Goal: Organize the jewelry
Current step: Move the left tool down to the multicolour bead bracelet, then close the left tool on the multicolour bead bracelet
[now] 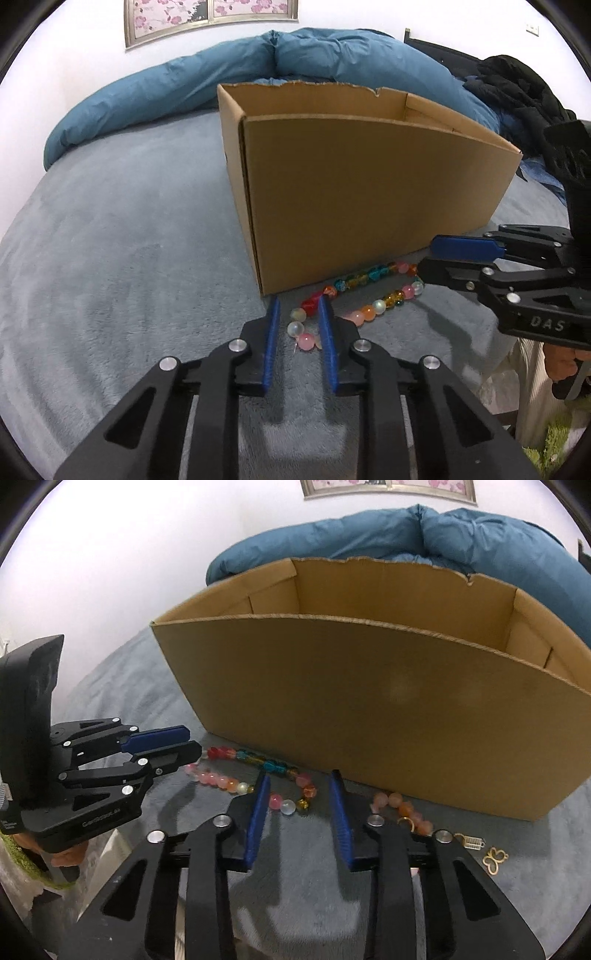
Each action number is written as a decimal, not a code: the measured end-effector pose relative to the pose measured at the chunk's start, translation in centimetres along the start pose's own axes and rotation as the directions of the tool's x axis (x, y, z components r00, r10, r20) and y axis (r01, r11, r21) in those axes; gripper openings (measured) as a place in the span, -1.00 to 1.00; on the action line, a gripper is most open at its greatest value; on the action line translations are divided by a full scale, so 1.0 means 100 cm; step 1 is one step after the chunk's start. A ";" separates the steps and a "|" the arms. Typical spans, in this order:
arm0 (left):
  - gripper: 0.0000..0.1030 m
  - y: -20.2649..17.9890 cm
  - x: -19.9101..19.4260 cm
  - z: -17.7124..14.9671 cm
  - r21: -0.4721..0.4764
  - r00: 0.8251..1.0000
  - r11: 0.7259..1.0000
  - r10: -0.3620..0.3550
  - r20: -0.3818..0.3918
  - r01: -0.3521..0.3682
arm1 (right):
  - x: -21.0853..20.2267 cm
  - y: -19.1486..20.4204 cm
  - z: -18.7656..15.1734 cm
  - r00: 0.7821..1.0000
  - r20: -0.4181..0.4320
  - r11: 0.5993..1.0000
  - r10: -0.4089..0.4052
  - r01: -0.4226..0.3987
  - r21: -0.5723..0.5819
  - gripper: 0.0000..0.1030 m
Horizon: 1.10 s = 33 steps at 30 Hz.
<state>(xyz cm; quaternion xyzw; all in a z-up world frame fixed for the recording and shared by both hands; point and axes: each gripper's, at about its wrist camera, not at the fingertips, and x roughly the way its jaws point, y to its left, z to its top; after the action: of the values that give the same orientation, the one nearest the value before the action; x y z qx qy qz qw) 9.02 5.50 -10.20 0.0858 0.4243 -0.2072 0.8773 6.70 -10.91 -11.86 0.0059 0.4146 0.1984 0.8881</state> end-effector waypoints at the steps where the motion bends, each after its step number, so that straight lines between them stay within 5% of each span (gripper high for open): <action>1: -0.61 0.000 0.003 0.000 0.002 1.000 1.000 -0.009 -0.010 0.009 | 0.004 0.000 0.001 1.000 -0.010 1.000 -0.001 0.001 0.003 -0.43; 14: -0.62 0.000 0.022 -0.006 0.001 0.997 0.999 -0.038 -0.067 0.038 | 0.032 0.006 0.006 0.994 -0.101 0.999 -0.048 0.046 -0.025 -0.56; 18: -0.73 -0.008 0.025 -0.002 0.026 0.998 1.000 -0.004 -0.058 0.006 | 0.038 0.014 0.009 0.990 -0.118 0.997 -0.073 0.067 -0.046 -0.81; 33: -0.83 -0.022 -0.025 0.006 -0.017 0.999 1.000 0.008 0.043 -0.007 | 0.001 0.036 0.019 0.998 -0.005 0.997 -0.069 0.069 -0.039 -0.85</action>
<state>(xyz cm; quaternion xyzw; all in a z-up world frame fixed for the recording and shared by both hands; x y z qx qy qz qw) 7.13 4.08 -7.82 0.0757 0.4067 -0.2021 0.8877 6.93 -7.26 -10.08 -0.0266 0.4135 0.1757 0.8930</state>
